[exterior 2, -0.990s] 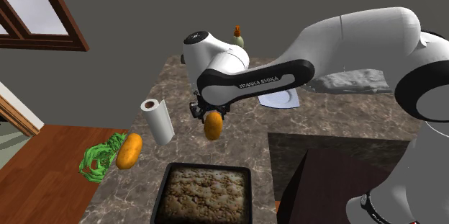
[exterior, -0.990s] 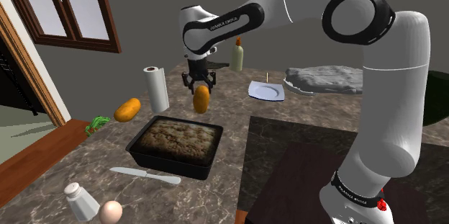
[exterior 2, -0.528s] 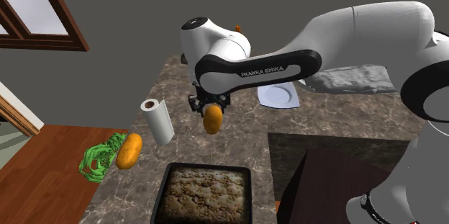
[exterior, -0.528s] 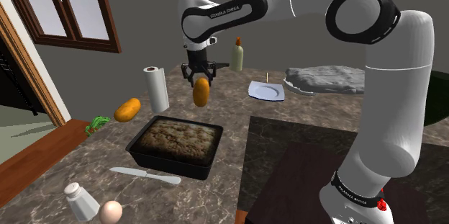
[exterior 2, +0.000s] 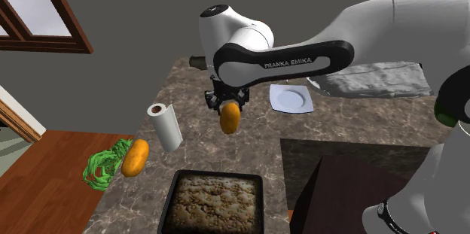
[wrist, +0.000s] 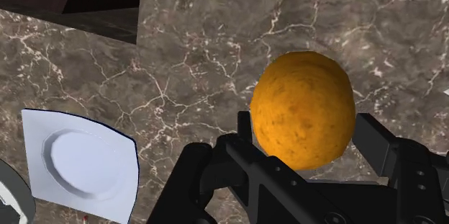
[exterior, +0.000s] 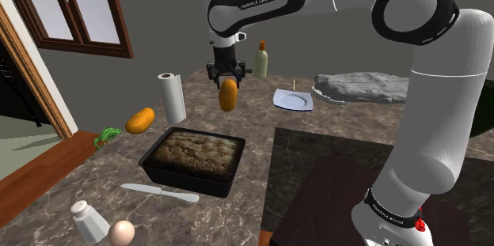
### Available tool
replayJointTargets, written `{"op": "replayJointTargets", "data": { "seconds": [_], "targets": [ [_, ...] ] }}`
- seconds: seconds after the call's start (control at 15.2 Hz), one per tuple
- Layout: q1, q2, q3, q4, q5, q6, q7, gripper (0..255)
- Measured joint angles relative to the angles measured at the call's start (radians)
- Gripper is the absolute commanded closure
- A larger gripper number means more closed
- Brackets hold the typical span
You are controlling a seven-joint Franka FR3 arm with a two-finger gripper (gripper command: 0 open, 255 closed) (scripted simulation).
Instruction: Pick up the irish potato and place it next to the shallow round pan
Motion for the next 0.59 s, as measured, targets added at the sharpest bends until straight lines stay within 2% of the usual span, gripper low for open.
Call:
{"op": "replayJointTargets", "data": {
  "seconds": [0.59],
  "targets": [
    [-0.097, -0.272, -0.065, -0.337, 0.041, 0.082, -0.163, 255]
  ]
}}
